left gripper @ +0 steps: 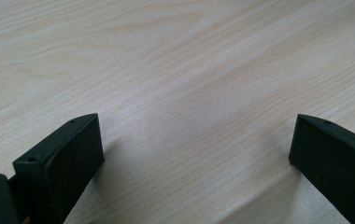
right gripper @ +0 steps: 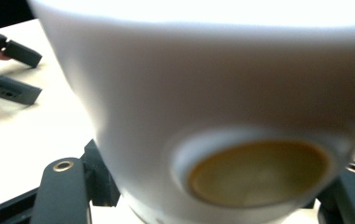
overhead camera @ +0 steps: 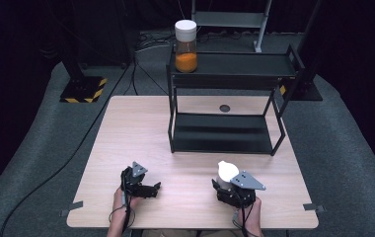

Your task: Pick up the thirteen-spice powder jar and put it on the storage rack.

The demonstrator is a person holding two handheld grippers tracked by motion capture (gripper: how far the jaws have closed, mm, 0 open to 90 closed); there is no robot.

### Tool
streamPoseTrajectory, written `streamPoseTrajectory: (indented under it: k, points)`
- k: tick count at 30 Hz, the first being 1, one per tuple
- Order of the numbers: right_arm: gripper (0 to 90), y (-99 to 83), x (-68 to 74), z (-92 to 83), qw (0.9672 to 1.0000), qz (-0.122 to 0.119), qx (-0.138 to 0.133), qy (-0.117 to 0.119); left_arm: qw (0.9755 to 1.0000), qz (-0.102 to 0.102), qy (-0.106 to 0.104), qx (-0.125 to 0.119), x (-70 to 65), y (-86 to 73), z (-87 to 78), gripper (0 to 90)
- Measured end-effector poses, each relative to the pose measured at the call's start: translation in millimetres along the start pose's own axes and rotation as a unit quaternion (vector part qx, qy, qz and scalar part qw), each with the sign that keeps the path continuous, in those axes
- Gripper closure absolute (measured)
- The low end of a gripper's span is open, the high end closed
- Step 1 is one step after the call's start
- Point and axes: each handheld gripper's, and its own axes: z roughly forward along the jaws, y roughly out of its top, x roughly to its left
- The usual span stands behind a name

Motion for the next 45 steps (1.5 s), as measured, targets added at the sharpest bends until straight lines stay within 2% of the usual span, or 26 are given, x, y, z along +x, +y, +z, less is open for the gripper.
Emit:
streamPoseTrajectory:
  k: [9, 23, 37, 45]
  points:
    - [29.9, 10.3, -16.2, -11.0, 0.9997, 0.010, -0.010, -0.022, 1.0000, 0.000, 0.000, 0.000, -0.1, -0.1, 0.1, 2.6]
    - [30.0, 23.8, -37.4, -18.3, 0.9982, 0.030, -0.024, -0.046, 1.0000, 0.000, 0.001, 0.000, -0.3, 0.0, 0.0, 2.6]
    - [30.0, 42.0, -59.5, -24.9, 0.9968, 0.033, -0.033, -0.066, 1.0000, 0.000, 0.001, 0.000, -0.4, 0.1, 0.0, 2.4]
    - [30.0, 54.1, -71.8, -22.6, 0.9959, 0.034, -0.034, -0.077, 1.0000, 0.000, 0.001, 0.000, -0.4, 0.1, 0.0, 2.4]
